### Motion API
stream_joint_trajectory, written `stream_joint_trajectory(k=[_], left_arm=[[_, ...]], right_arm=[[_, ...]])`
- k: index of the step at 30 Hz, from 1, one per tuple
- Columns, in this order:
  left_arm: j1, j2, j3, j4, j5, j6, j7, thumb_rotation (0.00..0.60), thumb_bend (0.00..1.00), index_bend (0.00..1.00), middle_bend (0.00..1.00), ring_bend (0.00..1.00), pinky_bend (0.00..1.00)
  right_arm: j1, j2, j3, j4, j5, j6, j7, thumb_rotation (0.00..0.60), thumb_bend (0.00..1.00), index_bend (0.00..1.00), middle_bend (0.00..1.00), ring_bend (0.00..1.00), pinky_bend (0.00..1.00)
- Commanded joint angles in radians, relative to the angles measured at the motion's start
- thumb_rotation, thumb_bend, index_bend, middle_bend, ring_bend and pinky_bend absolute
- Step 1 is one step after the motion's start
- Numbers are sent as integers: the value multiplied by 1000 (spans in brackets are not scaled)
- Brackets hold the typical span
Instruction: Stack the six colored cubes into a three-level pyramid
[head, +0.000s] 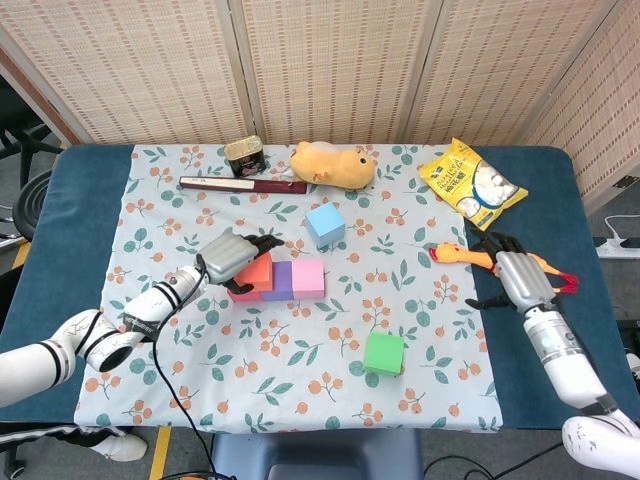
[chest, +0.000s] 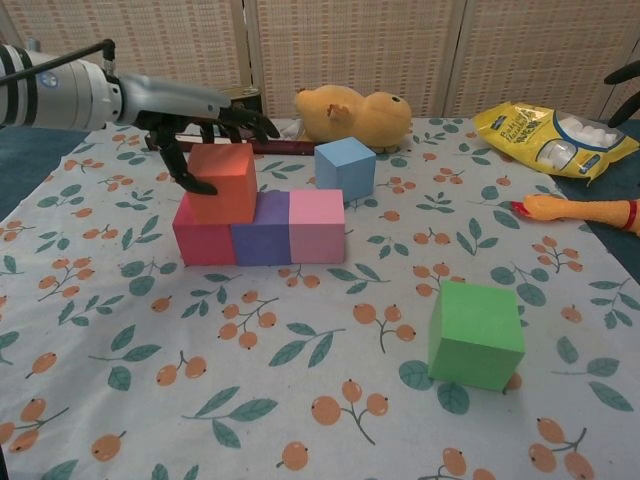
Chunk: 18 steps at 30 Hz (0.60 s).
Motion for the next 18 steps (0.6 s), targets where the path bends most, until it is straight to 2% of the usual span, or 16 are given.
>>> stream_joint_trajectory(k=[1, 6, 13, 18], left_arm=[[0, -1, 1, 0, -1, -3, 1, 600, 322, 0, 43, 155, 384], [-2, -3, 4, 2, -3, -12, 5, 600, 320, 0, 6, 104, 375], [1, -7, 5, 7, 3, -4, 6, 600, 321, 0, 0, 7, 299], [2, -2, 6, 0, 10, -6, -9, 600, 325, 0, 0, 0, 229]], right_arm=[[0, 0, 0, 1, 1, -2, 1, 600, 0, 0, 207, 0, 3], [2, -1, 0, 4, 2, -8, 4, 600, 0, 0, 207, 0, 1], [3, -1, 1, 7, 2, -11, 8, 600, 0, 0, 207, 0, 0], [3, 0, 2, 7, 1, -13, 11, 600, 0, 0, 207, 0, 0]])
